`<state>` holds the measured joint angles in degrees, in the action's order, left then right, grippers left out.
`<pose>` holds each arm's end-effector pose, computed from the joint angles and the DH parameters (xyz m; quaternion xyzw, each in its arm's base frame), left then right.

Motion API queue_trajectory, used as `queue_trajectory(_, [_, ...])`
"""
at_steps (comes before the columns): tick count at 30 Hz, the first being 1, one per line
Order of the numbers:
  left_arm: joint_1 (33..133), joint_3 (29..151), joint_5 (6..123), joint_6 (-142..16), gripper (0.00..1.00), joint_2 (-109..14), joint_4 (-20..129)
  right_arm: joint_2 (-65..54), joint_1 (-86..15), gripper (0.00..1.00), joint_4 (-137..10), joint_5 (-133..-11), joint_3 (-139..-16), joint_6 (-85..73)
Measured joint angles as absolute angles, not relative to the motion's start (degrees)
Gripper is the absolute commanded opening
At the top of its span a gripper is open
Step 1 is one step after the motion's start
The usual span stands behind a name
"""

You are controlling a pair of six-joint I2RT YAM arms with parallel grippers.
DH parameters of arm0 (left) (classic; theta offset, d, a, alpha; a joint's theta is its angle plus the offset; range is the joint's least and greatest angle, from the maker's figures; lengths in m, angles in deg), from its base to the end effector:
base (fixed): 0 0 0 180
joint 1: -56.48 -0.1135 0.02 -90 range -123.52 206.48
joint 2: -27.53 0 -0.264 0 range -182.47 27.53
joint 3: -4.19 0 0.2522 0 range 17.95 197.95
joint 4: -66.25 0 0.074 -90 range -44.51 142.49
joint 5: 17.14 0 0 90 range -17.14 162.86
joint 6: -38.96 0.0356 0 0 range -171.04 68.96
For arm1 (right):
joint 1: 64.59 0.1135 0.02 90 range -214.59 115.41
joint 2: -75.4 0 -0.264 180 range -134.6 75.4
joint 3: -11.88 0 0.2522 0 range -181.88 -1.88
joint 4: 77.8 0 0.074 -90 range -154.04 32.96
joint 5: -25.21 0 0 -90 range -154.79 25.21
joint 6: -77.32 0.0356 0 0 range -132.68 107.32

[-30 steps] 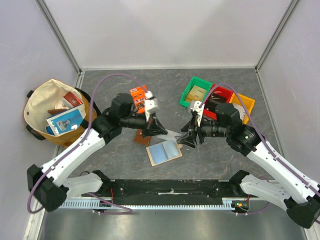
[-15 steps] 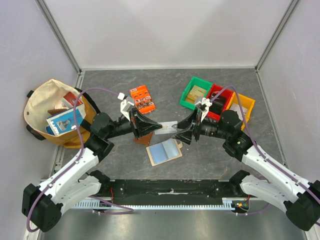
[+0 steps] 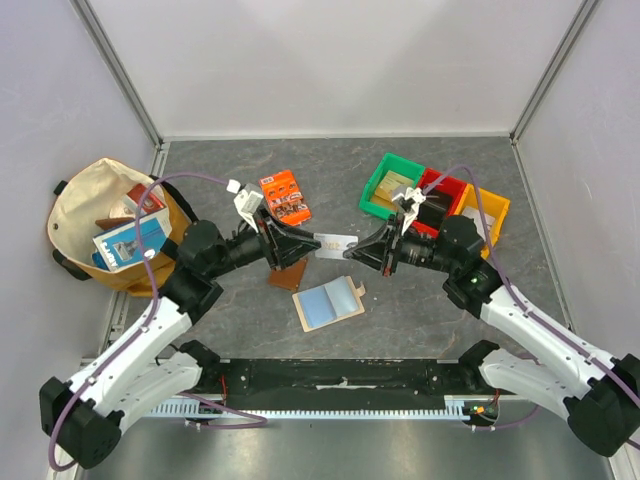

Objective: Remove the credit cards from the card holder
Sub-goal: Place the credit card in the storage box.

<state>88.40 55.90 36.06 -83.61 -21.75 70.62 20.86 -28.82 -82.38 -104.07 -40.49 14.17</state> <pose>0.1598 -0.1247 0.3364 0.2325 0.6313 -0.5558 0.4883 0.1656 0.1471 0.3233 -0.2926 0.6310 0.5520 0.4599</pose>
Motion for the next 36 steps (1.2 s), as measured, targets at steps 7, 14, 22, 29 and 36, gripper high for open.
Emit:
queue_trajectory(7, [88.38,63.11,62.27,-76.25,0.83,-12.53,45.96,21.12,-37.80,0.00,-64.70,-92.73,-44.92,9.61])
queue_trajectory(14, [88.38,62.22,87.45,-72.25,0.84,-0.92,32.21,17.73,-56.21,0.00,-48.22,-77.63,-50.39,7.49])
queue_trajectory(22, [88.38,55.25,99.82,-70.81,0.92,6.92,24.19,6.37,-74.57,0.00,-40.11,-69.82,-54.48,7.42])
queue_trajectory(29, [88.32,55.25,101.70,-70.48,0.92,7.47,23.64,-4.74,-75.27,0.00,-39.57,-71.40,-59.74,6.83])
queue_trajectory(36, [87.22,55.25,102.77,-70.37,0.92,8.56,23.38,-11.99,-76.69,0.00,-39.52,-74.92,-63.13,5.19])
